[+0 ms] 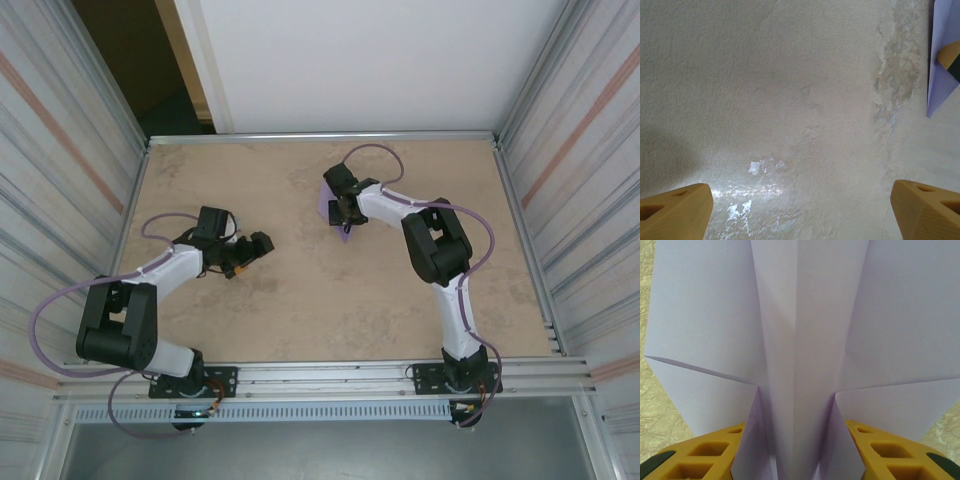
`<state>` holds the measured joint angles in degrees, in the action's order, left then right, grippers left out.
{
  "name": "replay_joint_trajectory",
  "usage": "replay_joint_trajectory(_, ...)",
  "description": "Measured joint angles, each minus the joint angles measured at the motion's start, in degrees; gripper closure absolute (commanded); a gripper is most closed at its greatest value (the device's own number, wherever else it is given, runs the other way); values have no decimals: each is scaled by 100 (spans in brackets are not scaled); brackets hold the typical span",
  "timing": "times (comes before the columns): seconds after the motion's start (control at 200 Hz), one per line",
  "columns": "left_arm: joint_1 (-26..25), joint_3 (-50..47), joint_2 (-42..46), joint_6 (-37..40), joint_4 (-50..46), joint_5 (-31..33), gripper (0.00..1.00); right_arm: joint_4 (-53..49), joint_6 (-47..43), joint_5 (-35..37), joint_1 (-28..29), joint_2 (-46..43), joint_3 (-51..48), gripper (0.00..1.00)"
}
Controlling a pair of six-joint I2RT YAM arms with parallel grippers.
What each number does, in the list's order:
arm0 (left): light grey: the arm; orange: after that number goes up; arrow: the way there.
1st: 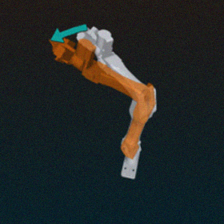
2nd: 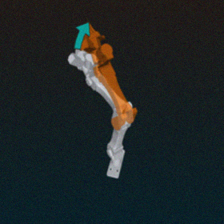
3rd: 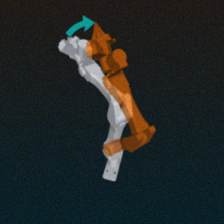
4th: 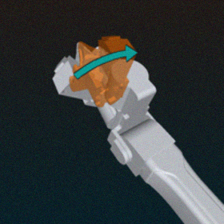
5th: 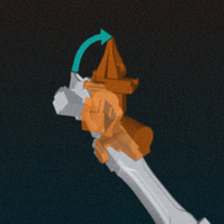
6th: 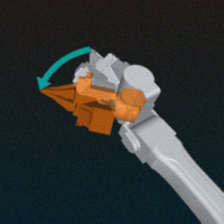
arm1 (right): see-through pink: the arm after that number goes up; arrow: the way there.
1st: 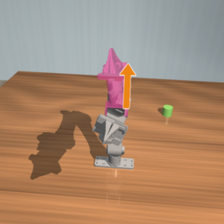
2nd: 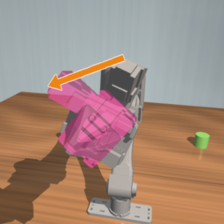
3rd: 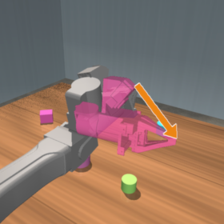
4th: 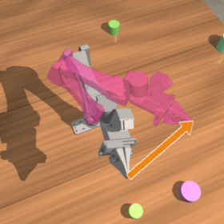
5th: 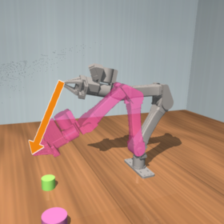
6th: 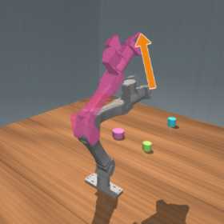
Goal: Fold a paper plane with a square sheet of paper (pick it up from the middle)
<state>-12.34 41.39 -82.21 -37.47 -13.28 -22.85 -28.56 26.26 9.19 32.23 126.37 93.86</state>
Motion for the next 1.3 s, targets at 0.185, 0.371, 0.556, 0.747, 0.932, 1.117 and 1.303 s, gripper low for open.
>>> replay_joint_trajectory(0.185,0,13,2,0,-33,4,8,-109,9,-42,-2,-92,0,53)
replay_joint_trajectory(0.371,0,175,92,24,-190,177,8,-234,37,-39,-11,-549,-52,52)
replay_joint_trajectory(0.556,31,490,341,85,-315,564,6,-273,114,37,-50,-1486,-417,44)
replay_joint_trajectory(0.747,221,575,984,275,-302,1303,1,-127,205,636,-256,-3062,-1464,19)
replay_joint_trajectory(0.932,330,319,1683,511,131,2396,1,428,153,1316,-1034,-5001,-3086,1)
replay_joint_trajectory(1.117,490,-535,2164,1012,826,3578,1,1235,98,1729,-2253,-6439,-4791,1)
replay_joint_trajectory(1.303,621,-1502,2212,1878,2052,4282,1,2179,-68,1727,-3169,-6824,-6076,1)
